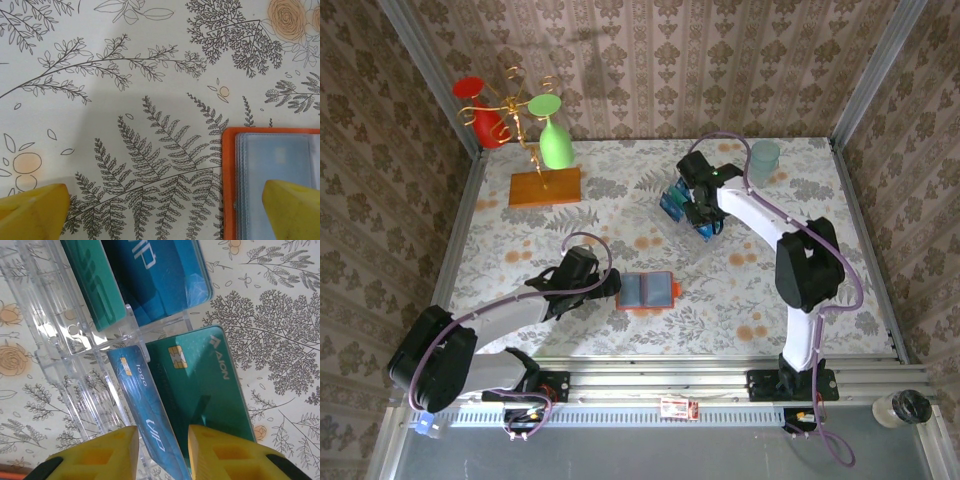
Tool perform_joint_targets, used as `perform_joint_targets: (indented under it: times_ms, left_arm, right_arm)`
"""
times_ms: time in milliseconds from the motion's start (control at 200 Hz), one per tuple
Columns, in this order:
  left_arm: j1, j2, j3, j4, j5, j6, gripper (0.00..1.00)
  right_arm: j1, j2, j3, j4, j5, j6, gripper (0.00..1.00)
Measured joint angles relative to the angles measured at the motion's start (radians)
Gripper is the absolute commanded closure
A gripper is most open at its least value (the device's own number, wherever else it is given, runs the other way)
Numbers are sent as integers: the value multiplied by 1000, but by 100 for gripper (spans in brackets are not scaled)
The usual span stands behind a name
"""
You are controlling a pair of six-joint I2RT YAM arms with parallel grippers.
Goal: Put the credit cards into the card holder
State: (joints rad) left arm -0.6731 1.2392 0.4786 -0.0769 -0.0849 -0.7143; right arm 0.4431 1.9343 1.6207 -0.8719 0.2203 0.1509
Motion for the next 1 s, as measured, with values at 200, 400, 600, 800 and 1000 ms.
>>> perform_joint_targets:
  times_ms: [200, 400, 600, 800, 1000]
  left_arm:
    - [-3, 6, 0, 3, 2, 0, 0]
    - [-3, 7, 0, 4, 3, 0, 0]
    - [-3, 11, 0, 4, 3, 0, 0]
    - [-7, 11, 0, 4, 3, 0, 0]
    - [-7, 11, 0, 4, 3, 0, 0]
  right_arm:
    - [1, 23, 0, 0, 0, -3, 75]
    - [1, 23, 4, 0, -1, -3, 76]
    - [1, 23, 19, 0, -11, -3, 81]
    - [1, 23, 34, 0, -28, -17, 90]
    - [1, 23, 39, 0, -56, -28, 99]
